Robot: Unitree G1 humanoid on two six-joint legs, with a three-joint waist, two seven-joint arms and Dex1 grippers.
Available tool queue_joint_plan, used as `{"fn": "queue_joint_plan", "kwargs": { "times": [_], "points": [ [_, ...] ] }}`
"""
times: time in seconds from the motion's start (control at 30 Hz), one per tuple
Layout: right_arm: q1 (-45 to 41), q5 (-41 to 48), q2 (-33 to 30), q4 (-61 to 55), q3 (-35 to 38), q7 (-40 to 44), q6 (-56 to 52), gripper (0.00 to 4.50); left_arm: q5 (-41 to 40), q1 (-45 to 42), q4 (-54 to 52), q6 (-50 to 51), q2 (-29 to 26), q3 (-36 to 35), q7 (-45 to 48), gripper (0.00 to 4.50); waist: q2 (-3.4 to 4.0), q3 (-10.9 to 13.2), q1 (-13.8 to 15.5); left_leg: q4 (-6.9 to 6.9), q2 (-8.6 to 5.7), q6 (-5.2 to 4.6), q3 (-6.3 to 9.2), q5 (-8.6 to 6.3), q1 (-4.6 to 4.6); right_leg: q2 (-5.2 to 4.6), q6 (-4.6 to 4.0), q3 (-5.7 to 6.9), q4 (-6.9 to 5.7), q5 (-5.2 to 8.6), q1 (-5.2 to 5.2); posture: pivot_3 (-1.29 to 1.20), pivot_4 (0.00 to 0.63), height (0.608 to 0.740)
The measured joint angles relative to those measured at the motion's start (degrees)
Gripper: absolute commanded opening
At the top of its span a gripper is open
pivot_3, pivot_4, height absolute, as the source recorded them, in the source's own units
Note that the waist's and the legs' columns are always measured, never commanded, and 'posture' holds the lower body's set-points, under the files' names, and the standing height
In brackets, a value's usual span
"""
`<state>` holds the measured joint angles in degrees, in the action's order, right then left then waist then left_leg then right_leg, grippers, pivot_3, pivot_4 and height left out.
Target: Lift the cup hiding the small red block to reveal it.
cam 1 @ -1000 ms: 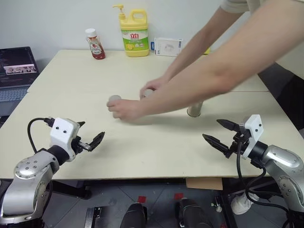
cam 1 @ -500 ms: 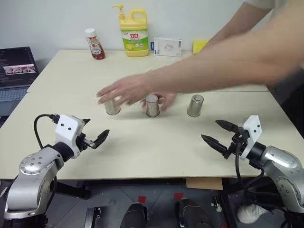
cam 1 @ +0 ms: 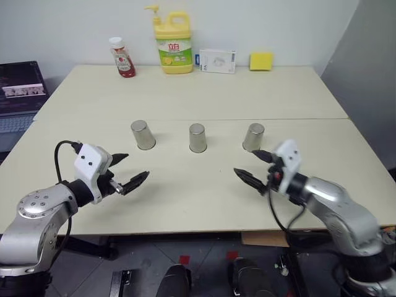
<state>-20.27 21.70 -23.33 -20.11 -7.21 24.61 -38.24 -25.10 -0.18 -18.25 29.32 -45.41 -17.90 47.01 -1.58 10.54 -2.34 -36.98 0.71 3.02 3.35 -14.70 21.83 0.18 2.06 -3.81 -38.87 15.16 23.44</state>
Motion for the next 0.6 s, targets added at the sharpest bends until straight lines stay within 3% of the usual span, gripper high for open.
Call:
{"fn": "queue_joint_plan", "kwargs": {
  "times": [0.4, 0.6],
  "points": [
    [-21.63, -10.32, 15.92, 30.66, -4.19, -6.75, 7.08, 4.5, 0.47, -0.31, 3.27, -2.24, -1.67, 0.28, 3.66, 4.47, 0.0, 0.0, -0.44, 0.02, 0.02, 0.0, 0.0, 0.0, 0.1, 0.0, -0.34, 0.04, -0.01, -0.19, 0.14, 0.0, 0.15, 0.74],
    [-25.44, -11.25, 19.39, 41.89, -2.74, -5.69, 10.87, 4.5, 0.4, 0.21, 1.89, -1.11, -1.72, 0.25, 3.41, 4.47, 0.01, 0.01, -0.67, 0.04, 0.03, 0.0, -0.01, 0.0, 0.11, -0.02, -0.35, 0.03, -0.01, -0.19, 0.15, 0.0, 0.15, 0.74]
  ]
}}
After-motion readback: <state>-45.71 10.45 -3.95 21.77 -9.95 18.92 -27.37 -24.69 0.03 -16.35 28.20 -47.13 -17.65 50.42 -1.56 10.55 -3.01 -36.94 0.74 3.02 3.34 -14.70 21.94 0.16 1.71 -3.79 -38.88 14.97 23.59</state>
